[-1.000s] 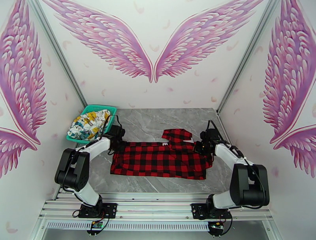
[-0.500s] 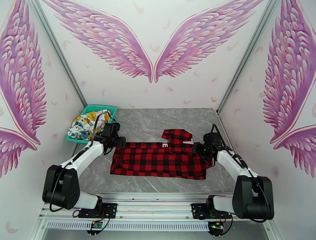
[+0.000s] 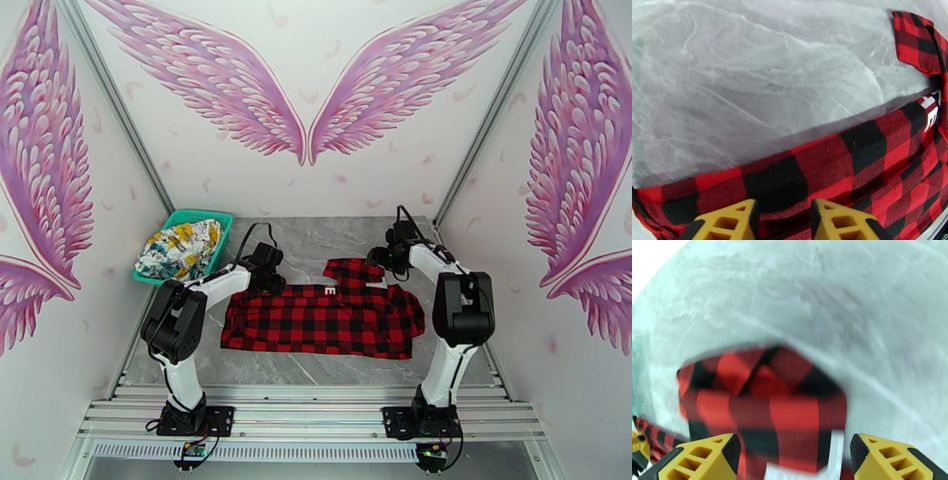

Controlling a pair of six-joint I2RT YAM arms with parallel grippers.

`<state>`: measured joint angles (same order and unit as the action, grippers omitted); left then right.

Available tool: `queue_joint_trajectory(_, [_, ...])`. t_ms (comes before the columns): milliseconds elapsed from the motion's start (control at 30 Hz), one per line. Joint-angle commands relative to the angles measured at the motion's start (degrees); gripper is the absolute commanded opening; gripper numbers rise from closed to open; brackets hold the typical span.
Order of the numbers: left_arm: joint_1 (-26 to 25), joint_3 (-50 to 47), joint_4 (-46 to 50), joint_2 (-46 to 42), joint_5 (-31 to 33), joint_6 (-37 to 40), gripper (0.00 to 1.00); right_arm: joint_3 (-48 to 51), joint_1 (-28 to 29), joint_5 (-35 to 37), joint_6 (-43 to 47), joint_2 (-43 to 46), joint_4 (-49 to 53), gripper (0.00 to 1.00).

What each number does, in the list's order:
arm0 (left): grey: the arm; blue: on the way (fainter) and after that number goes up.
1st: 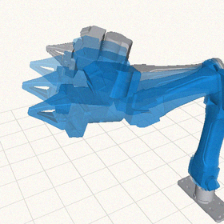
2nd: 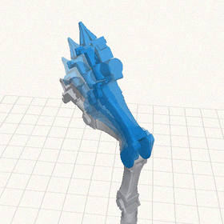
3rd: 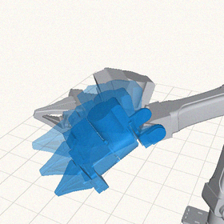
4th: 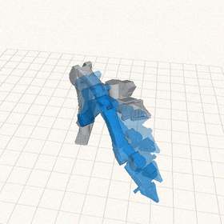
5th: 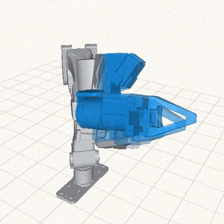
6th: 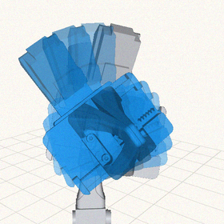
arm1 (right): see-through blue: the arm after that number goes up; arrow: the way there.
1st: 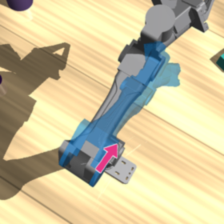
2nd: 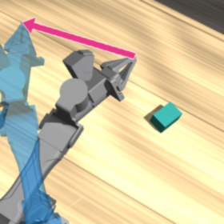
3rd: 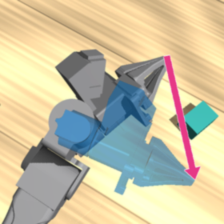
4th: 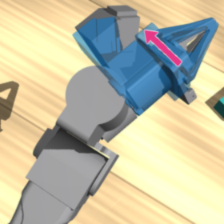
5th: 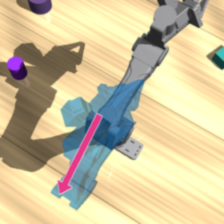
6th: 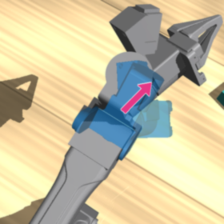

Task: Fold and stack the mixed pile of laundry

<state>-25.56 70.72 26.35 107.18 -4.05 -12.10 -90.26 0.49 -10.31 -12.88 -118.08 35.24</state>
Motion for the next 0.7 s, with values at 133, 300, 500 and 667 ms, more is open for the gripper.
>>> queue_joint_trajectory(133, [-0.81, -6.35, -1.60, -2.17, -0.35, -2.13, 0.40, -18.03, 5.21, 6.41, 6.22, -13.69, 11.81, 0.73])
queue_joint_trajectory(300, [-0.80, -7.61, -1.96, -1.97, -0.17, -2.30, 0.39, -28.79, 7.38, 9.74, 7.94, -22.44, 19.35, 0.60])
queue_joint_trajectory(500, [-0.75, -7.07, -1.74, -1.50, 0.19, -1.88, 0.39, -33.01, 7.99, 12.45, 7.23, -25.63, 21.67, 0.27])
queue_joint_trajectory(667, [-0.70, -7.16, -2.16, -1.07, -0.21, -2.14, 0.39, -37.82, 7.93, 12.37, 7.45, -24.39, 22.41, 0.07])
